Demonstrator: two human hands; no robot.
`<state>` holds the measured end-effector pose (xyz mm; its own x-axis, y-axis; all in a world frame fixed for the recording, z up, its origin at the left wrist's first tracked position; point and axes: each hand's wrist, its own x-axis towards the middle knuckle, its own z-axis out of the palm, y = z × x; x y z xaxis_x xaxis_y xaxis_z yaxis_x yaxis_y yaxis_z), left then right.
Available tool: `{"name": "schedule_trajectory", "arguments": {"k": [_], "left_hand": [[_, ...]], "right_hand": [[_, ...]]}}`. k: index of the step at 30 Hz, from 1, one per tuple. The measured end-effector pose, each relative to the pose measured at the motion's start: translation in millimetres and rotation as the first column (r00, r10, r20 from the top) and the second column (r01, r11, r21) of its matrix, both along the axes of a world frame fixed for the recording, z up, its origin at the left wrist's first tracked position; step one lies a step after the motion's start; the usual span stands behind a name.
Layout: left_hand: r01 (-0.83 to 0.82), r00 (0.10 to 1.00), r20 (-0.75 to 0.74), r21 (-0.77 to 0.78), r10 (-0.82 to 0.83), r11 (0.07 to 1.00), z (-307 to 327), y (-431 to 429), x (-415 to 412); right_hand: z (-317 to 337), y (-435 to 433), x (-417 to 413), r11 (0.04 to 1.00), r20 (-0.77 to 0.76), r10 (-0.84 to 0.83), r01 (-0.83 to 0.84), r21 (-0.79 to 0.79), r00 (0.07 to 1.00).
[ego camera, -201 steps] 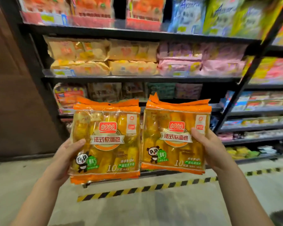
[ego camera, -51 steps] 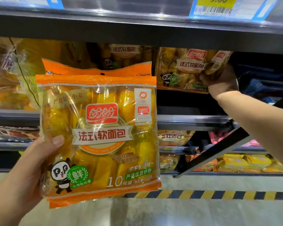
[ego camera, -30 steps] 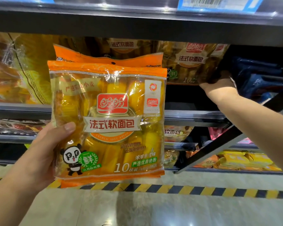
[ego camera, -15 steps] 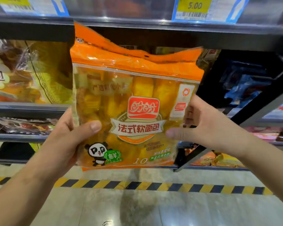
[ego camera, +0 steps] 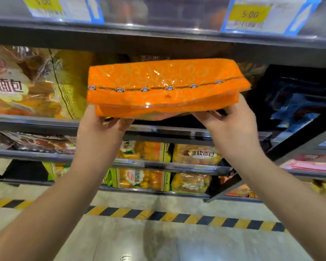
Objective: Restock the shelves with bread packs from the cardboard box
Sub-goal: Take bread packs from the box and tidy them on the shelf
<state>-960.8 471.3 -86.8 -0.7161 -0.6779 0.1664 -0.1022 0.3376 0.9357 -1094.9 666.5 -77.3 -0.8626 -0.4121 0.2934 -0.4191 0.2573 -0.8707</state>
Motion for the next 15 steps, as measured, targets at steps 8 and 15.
{"name": "schedule_trajectory", "arguments": {"k": [8,15], "left_hand": [[0.013,0.998,0.057,0.158,-0.023,0.987,-21.8,-31.7,-26.4],[0.073,0.975,0.195,0.156,-0.103,0.985,-20.2,-51.2,-51.8]], "right_hand": [[-22.7,-36.5,-23.3,1.0,0.185,0.009,-0.009,-0.003,0.983],[-33.3,-51.6,-41.4,0.974,0.24,-0.03,-0.026,0.227,0.97]]}}
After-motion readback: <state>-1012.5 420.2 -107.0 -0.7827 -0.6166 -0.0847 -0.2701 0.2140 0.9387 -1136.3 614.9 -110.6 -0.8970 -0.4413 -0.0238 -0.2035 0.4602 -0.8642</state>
